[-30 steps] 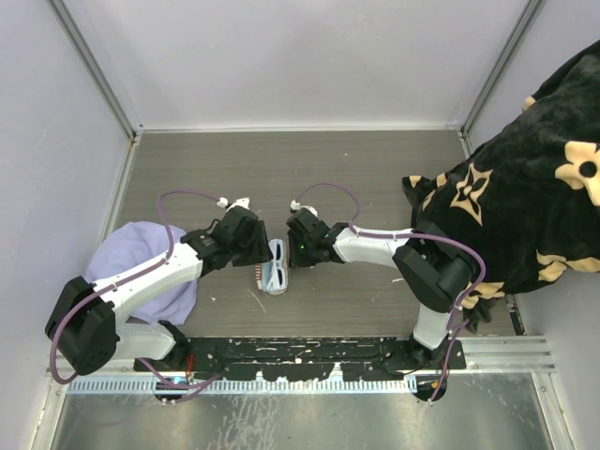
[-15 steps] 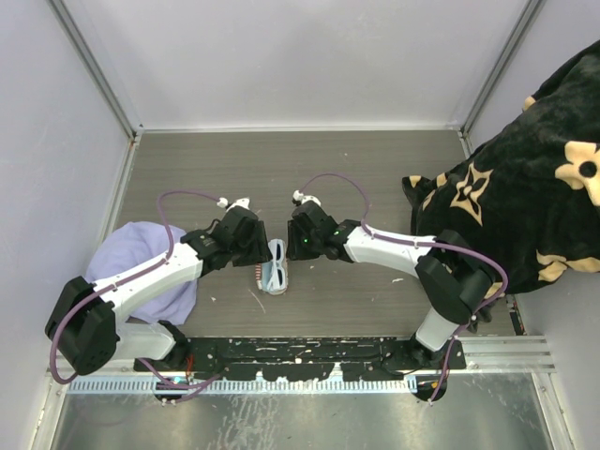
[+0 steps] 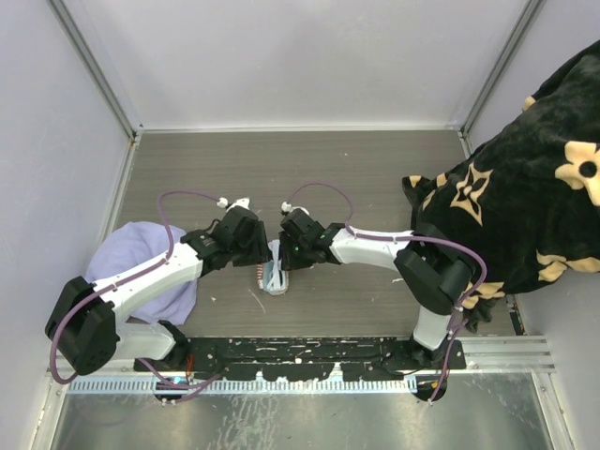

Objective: Organize the sunglasses
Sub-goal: Adjust the sunglasses in the sunglasses case.

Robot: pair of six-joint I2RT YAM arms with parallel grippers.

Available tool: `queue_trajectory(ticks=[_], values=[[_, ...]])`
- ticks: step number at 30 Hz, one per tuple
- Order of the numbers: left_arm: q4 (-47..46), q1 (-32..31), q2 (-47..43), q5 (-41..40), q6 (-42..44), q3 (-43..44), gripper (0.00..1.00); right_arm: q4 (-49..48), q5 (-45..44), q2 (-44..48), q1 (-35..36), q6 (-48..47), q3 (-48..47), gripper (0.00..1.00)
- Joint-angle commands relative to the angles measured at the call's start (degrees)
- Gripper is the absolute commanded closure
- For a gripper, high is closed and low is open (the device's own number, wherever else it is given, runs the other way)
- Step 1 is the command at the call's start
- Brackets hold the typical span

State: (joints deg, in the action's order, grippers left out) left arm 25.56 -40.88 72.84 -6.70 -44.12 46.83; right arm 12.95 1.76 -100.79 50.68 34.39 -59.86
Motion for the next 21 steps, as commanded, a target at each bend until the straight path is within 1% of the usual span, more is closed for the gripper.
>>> queue_trajectory(ticks=[1,4,9,17,21], values=[[-0.85,-0.32,-1.31,0.13,0.35,1.47,0.5,0.98,-1.97,-1.02,0.77,-0.19,-3.72,0.67],[-0.89,-0.33,-1.32,0.12,0.34,1.42,0.5,2.33,-4.25,-1.8,1.23,-0.26,-5.03,0.69],[-0.95,-0.25,-1.29,0.25,0.35,1.32,0.5,2.98,-5.54,-2.33,1.88,-0.49,-5.89,0.71],[-0.95,-0.25,-1.82,-0.08,0.35,0.71,0.5,1.47,-6.37,0.58,2.06,-0.46,-5.18,0.67],[-1.04,-0.29,-1.82,0.01,0.26,0.54,0.5,1.68,-7.1,0.63,1.98,-0.66,-5.76,0.65]])
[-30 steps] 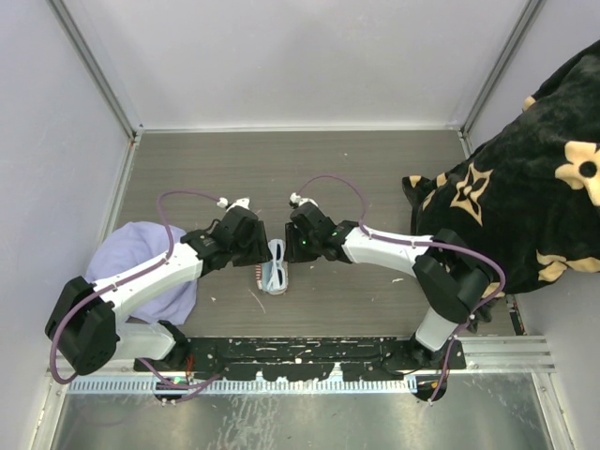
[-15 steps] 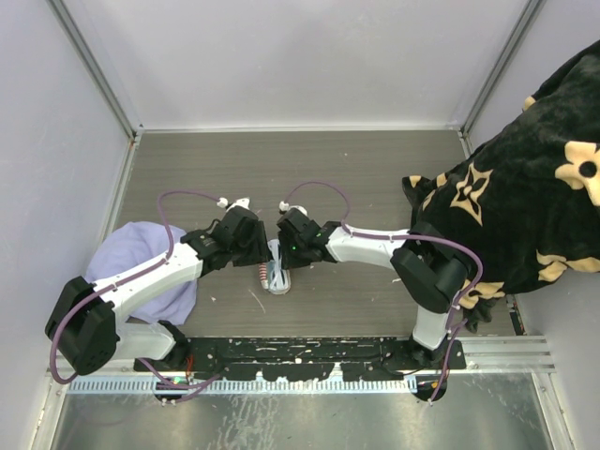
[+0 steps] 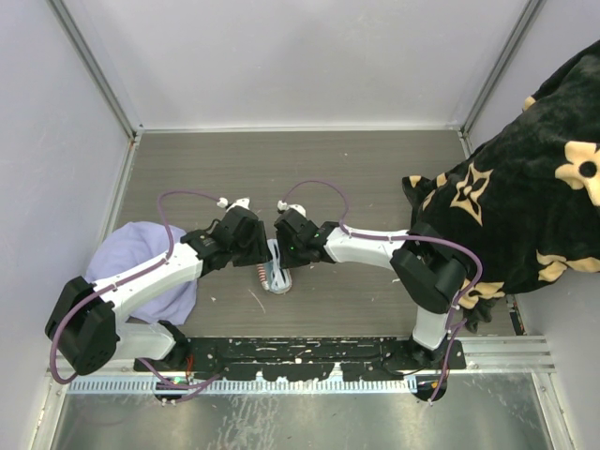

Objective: Organize the sunglasses
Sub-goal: Adjust the sunglasses in the sunglasses case.

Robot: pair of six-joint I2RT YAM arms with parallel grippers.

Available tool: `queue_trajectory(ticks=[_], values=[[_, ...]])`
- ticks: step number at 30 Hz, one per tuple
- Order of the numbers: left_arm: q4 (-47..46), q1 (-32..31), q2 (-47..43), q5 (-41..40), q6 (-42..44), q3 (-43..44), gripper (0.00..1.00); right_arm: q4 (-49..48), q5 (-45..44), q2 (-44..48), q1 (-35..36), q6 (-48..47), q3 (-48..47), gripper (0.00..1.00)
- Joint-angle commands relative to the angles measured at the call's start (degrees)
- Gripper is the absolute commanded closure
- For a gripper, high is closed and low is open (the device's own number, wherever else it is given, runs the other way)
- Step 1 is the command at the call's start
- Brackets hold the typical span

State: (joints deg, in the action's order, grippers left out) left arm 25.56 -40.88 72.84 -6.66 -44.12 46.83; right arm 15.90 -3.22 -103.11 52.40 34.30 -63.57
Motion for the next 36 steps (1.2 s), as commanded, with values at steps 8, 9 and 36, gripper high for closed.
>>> queue_trajectory(ticks=[8,9,36], values=[[-1.04,-0.3,-1.69,-0.1,0.17,0.24,0.5,-1.38,-3.26,3.53,0.28,-0.31,-2.14,0.63],[-1.08,-0.28,-1.66,-0.09,0.16,0.19,0.5,-1.47,-3.28,3.79,0.33,-0.44,-2.09,0.63],[0.13,-0.27,-2.52,-1.42,-0.09,-2.31,0.7,0.45,-4.43,2.97,0.07,-1.96,-4.38,0.73]])
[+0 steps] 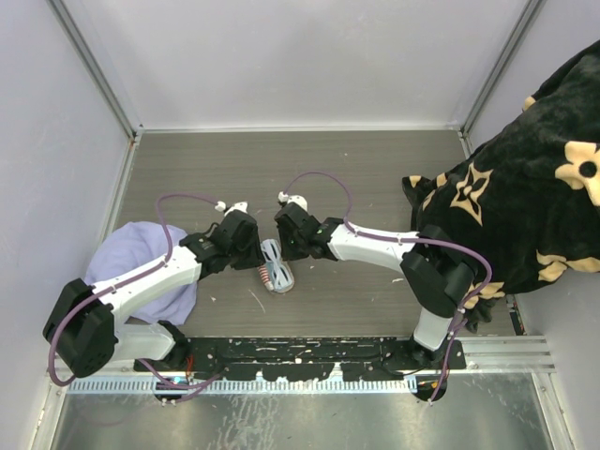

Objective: Organize the sunglasses
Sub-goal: Adjust the sunglasses in the sunglasses case.

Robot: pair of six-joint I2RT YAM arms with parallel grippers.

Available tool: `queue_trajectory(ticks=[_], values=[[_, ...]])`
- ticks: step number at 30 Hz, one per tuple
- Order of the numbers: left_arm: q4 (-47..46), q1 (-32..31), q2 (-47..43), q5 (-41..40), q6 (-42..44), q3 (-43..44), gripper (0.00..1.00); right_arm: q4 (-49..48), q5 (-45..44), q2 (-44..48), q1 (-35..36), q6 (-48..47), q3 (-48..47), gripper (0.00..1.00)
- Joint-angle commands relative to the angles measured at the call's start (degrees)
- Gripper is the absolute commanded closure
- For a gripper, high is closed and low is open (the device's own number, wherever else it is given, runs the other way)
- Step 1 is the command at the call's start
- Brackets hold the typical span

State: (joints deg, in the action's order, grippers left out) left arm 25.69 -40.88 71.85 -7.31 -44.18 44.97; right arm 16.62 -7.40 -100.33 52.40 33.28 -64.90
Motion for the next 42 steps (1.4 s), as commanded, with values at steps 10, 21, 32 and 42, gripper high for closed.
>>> queue_trajectory(ticks=[10,21,32,42], values=[[0.02,-0.25,-1.65,-0.95,-0.03,-0.81,0.71,1.54,0.47,-3.33,0.07,-2.0,-4.97,0.73],[-0.16,-0.29,-1.45,-0.95,-0.03,-0.5,0.71,2.45,0.4,-4.83,0.16,-2.47,-5.12,0.73],[-0.45,-0.25,-1.37,-0.82,-0.11,-0.37,0.71,2.17,1.02,-6.36,0.68,-2.44,-5.76,0.68],[-0.25,-0.26,-1.41,-0.83,-0.11,-0.32,0.71,1.13,1.38,-5.22,0.73,-2.2,-4.74,0.64]])
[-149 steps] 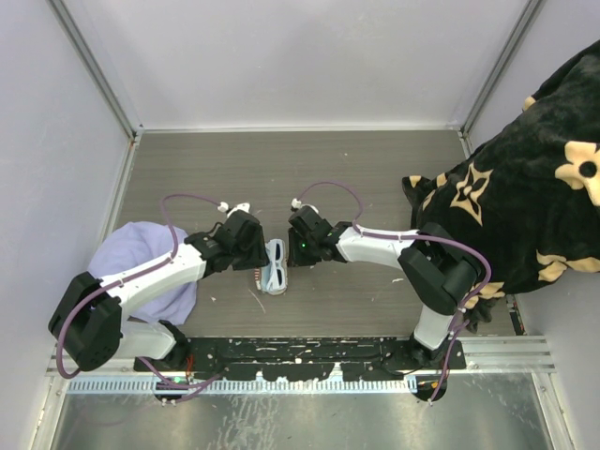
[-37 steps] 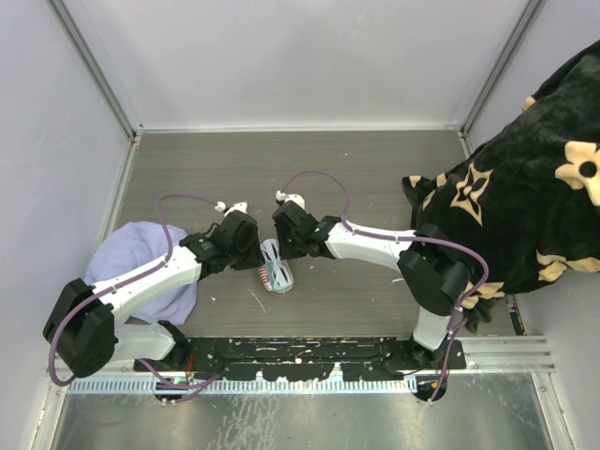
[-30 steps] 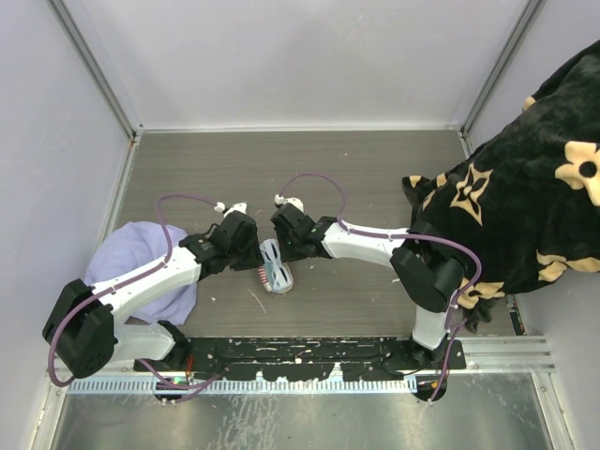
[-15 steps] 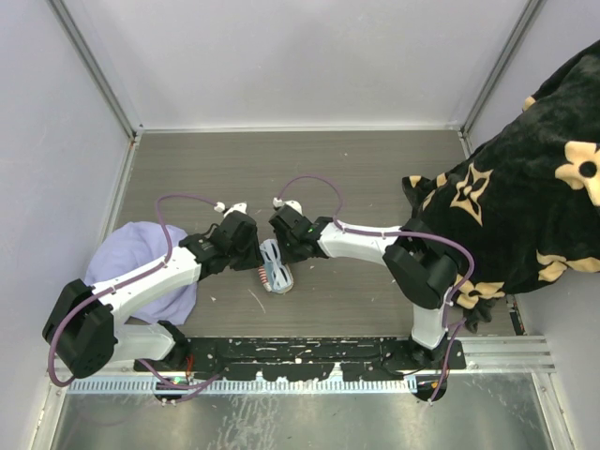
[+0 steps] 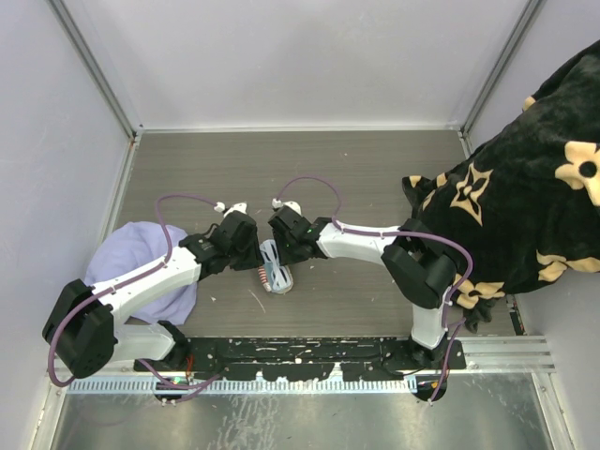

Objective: Organize the sunglasses
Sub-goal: Adjust the sunglasses in the sunglasses case, then close the sunglasses case at the center of the board.

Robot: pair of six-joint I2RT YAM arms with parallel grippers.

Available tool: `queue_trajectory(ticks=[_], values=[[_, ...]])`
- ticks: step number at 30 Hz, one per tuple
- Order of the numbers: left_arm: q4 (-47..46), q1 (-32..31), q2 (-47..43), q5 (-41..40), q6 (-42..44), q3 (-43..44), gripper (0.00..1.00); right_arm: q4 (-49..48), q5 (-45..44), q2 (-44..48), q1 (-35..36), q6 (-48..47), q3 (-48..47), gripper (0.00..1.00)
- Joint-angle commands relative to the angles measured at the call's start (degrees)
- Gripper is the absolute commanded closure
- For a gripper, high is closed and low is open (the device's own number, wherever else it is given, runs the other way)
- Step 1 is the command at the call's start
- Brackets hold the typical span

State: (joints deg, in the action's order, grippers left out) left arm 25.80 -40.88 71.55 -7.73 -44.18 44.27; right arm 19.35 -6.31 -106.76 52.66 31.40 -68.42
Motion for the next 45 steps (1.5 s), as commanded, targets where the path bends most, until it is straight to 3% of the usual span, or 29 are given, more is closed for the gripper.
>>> queue_trajectory(ticks=[1,13,20,34,45], values=[[-0.37,-0.28,-1.14,-0.37,-0.11,0.38,0.71,-1.6,-0.14,1.65,0.43,-0.28,-1.2,0.64],[-0.1,-0.32,-0.98,-0.58,0.28,0.54,0.71,-1.81,-5.01,11.38,0.42,-0.2,1.91,0.64],[-0.19,-0.28,-0.24,0.02,1.95,1.36,0.71,0.02,-9.1,9.25,-1.05,0.95,3.55,0.68],[1.19,-0.32,4.87,1.09,5.2,5.22,0.7,-3.48,1.92,4.19,-1.17,1.27,4.09,0.72],[0.61,-0.42,6.09,3.28,5.27,7.25,0.69,-6.46,4.89,3.67,-1.16,2.95,4.69,0.73]])
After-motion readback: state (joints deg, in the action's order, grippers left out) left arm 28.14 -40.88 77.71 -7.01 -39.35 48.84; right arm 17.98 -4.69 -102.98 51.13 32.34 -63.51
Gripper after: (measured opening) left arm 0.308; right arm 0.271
